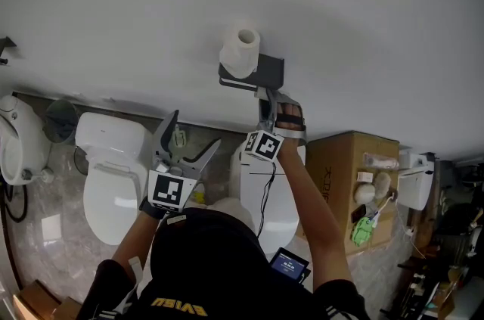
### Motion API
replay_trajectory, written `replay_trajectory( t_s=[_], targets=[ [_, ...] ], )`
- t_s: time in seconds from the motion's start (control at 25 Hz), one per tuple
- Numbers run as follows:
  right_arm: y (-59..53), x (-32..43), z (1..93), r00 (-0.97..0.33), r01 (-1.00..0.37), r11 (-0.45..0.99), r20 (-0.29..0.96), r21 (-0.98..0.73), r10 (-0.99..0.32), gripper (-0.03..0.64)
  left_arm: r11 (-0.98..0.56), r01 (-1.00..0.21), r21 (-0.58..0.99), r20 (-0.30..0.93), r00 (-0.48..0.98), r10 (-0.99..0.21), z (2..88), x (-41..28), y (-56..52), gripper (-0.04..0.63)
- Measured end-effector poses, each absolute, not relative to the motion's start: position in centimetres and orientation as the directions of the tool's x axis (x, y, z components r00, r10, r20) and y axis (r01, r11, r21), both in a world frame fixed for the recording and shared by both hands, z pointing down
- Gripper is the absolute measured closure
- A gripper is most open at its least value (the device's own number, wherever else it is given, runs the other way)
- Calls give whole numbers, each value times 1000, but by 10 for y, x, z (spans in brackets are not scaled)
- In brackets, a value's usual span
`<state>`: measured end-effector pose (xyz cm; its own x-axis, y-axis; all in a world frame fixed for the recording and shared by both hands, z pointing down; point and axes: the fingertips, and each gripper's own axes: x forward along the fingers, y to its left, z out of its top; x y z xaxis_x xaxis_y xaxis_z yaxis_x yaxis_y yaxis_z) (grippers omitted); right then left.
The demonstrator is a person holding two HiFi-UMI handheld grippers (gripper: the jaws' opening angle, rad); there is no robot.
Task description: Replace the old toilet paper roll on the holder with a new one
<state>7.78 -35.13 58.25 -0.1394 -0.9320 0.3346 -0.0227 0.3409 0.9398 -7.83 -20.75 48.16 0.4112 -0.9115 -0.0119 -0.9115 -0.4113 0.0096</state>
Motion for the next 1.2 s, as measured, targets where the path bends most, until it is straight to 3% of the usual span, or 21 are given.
replay_trajectory(
  t_s=[0.28, 0.4, 0.52, 0.72, 1.2],
  targets=[
    [-349, 94, 579, -108, -119, 336, 324, 934, -940, 433, -385, -923, 19, -7, 385, -923, 480, -86, -212, 138],
    [-343, 109, 580, -74, -259, 349, 342, 901, -937, 434, -381, -924, 34, -9, 381, -925, 479, -88, -214, 138],
    [-336, 121, 579, -74, -481, 342, 351, 807, -933, 434, -389, -921, 24, -25, 389, -921, 471, -91, -215, 138],
    [-320, 133, 556, -111, -694, 298, 312, 655, -944, 434, -402, -915, 25, -36, 402, -915, 464, -93, -221, 139],
    [-284, 134, 458, -185, -946, 207, 111, 250, -976, 434, -489, -872, -18, -80, 489, -869, 436, -69, -245, 138]
  ],
)
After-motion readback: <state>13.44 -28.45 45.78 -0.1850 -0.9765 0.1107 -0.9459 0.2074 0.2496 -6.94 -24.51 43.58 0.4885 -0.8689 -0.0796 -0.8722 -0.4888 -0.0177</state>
